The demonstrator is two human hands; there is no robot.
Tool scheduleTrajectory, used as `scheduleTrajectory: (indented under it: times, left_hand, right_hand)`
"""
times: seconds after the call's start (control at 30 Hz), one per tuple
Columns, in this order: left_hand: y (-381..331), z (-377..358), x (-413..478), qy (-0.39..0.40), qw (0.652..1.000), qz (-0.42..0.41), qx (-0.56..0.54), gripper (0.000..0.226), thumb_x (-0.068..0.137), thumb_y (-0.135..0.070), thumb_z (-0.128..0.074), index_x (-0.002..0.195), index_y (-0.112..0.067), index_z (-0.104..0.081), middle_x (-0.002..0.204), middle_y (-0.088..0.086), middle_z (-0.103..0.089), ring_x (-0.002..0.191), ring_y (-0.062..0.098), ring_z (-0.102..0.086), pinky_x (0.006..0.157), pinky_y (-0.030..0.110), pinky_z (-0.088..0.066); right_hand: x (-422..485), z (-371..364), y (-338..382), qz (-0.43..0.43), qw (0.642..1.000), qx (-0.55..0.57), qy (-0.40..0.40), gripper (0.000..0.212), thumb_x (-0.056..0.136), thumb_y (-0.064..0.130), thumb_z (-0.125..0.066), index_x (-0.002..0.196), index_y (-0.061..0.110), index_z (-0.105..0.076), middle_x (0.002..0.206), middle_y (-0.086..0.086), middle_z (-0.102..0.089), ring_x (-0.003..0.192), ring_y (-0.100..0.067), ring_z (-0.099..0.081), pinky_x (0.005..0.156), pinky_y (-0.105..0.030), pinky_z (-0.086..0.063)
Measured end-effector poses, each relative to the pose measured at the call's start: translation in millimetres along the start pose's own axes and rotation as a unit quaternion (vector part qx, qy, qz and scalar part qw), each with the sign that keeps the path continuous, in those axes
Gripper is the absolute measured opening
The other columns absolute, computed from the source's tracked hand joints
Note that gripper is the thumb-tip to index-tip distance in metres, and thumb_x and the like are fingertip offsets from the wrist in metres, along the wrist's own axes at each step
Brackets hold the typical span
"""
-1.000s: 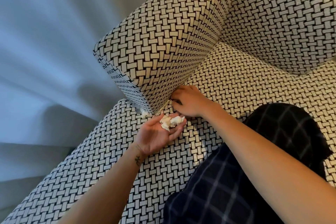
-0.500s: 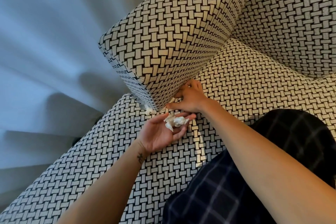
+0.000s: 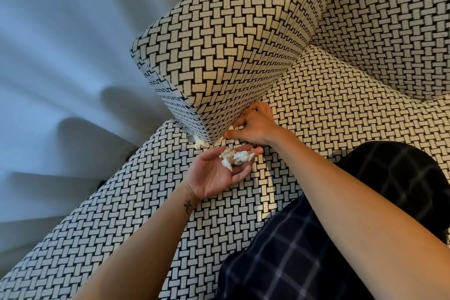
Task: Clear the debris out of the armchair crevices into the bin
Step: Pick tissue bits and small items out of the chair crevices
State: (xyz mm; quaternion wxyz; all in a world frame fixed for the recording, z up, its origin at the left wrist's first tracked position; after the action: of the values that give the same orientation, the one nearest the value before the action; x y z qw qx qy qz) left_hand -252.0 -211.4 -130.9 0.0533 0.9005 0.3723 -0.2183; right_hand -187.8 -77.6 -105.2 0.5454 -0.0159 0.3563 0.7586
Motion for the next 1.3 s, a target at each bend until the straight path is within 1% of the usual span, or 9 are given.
scheduleTrajectory:
  times: [0.23, 0.37, 0.47, 0.57, 0.73, 0.9, 1.07, 1.2, 1.3]
  left_hand:
    - [1.3, 0.0, -1.0, -0.008, 1.000, -0.002, 0.003, 0.065, 0.099, -0.017, -0.051, 0.155, 0.005, -0.027, 0.158, 0.030, -0.034, 0.128, 0.038, -0.054, 0.113, 0.047, -0.042]
    - [0.8, 3.5, -1.1, -0.022, 1.000, -0.005, 0.011, 0.059, 0.101, -0.020, -0.045, 0.153, 0.005, -0.035, 0.159, 0.028, -0.033, 0.128, 0.037, -0.053, 0.114, 0.047, -0.041]
    - [0.7, 4.1, -1.5, -0.028, 0.999, -0.007, 0.017, 0.056, 0.101, -0.021, -0.044, 0.150, 0.006, -0.040, 0.158, 0.029, -0.034, 0.128, 0.038, -0.054, 0.115, 0.046, -0.040]
    - [-0.5, 3.8, -1.9, -0.031, 0.999, -0.010, 0.020, 0.053, 0.102, -0.022, -0.042, 0.147, 0.007, -0.044, 0.155, 0.030, -0.039, 0.129, 0.038, -0.054, 0.113, 0.047, -0.042]
    - [-2.4, 5.6, -2.4, -0.042, 0.998, -0.026, 0.035, 0.061, 0.100, -0.018, -0.053, 0.154, 0.002, -0.033, 0.153, 0.031, -0.040, 0.136, 0.041, -0.048, 0.118, 0.048, -0.038]
    - [-3.2, 2.4, -4.3, -0.071, 0.993, -0.062, 0.065, 0.046, 0.097, -0.015, -0.056, 0.139, 0.004, -0.051, 0.136, 0.025, -0.050, 0.127, 0.035, -0.051, 0.115, 0.048, -0.042]
    - [8.0, -1.1, -2.5, -0.102, 0.989, -0.093, 0.049, 0.040, 0.099, -0.021, -0.053, 0.132, 0.002, -0.053, 0.120, 0.019, -0.062, 0.107, 0.026, -0.065, 0.094, 0.038, -0.058]
    - [25.7, -26.9, 6.4, -0.078, 0.993, -0.081, 0.033, 0.047, 0.101, -0.019, -0.048, 0.141, 0.005, -0.052, 0.134, 0.021, -0.058, 0.129, 0.027, -0.054, 0.117, 0.036, -0.038]
    - [30.4, -48.8, 11.6, -0.074, 0.993, -0.081, 0.034, 0.046, 0.104, -0.021, -0.044, 0.141, 0.006, -0.051, 0.132, 0.020, -0.059, 0.127, 0.024, -0.054, 0.117, 0.032, -0.038]
  right_hand:
    - [-7.8, 3.9, -1.9, 0.042, 0.994, 0.066, -0.078, 0.026, 0.085, 0.056, -0.070, 0.097, 0.035, -0.080, 0.105, 0.014, -0.063, 0.122, -0.016, -0.030, 0.102, -0.029, -0.018]
    - [-14.1, 8.8, -7.7, 0.034, 0.985, 0.165, -0.048, 0.026, 0.084, 0.046, -0.076, 0.104, 0.029, -0.080, 0.106, 0.027, -0.056, 0.128, -0.010, -0.028, 0.113, -0.031, -0.020]
    - [-19.3, 6.0, -9.9, 0.030, 0.981, 0.193, -0.021, 0.024, 0.084, 0.048, -0.076, 0.102, 0.033, -0.078, 0.119, 0.022, -0.062, 0.136, -0.009, -0.027, 0.120, -0.038, -0.016]
    - [-29.8, 7.7, -8.4, 0.033, 0.968, 0.247, 0.002, 0.012, 0.087, 0.042, -0.075, 0.097, 0.036, -0.077, 0.120, 0.025, -0.060, 0.142, -0.005, -0.026, 0.117, -0.031, -0.012]
    - [-58.3, 15.1, -4.6, 0.032, 0.941, 0.336, 0.022, 0.025, 0.092, 0.027, -0.072, 0.117, 0.022, -0.074, 0.138, 0.012, -0.056, 0.126, -0.006, -0.053, 0.089, -0.019, -0.050]
    - [-83.8, -3.7, 0.9, 0.036, 0.972, 0.229, 0.041, 0.041, 0.093, 0.035, -0.067, 0.133, 0.026, -0.064, 0.141, 0.005, -0.057, 0.125, -0.012, -0.052, 0.107, -0.038, -0.043]
    - [-115.5, -3.3, 14.0, 0.082, 0.983, 0.163, 0.028, 0.032, 0.101, 0.026, -0.056, 0.131, 0.020, -0.065, 0.130, 0.003, -0.063, 0.114, -0.010, -0.055, 0.093, -0.024, -0.043]
    - [-127.8, 10.7, 7.9, 0.071, 0.988, 0.135, -0.014, 0.039, 0.101, 0.027, -0.056, 0.140, 0.023, -0.058, 0.140, 0.003, -0.056, 0.124, -0.012, -0.050, 0.107, -0.031, -0.041]
    - [-138.6, 22.2, 2.6, 0.062, 0.983, 0.169, -0.040, 0.053, 0.098, 0.035, -0.057, 0.150, 0.028, -0.046, 0.152, 0.004, -0.041, 0.141, -0.010, -0.031, 0.113, -0.030, -0.026]
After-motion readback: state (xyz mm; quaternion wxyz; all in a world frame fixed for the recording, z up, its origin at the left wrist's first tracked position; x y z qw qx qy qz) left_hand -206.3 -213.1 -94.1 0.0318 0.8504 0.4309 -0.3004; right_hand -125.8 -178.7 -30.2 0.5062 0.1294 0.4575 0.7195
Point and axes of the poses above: each hand's wrist, its own x-axis towards the middle knuckle, its own z-axis out of the back of the hand, y = z × x, the point moved 8 cm from there along x, towards the middle knuckle
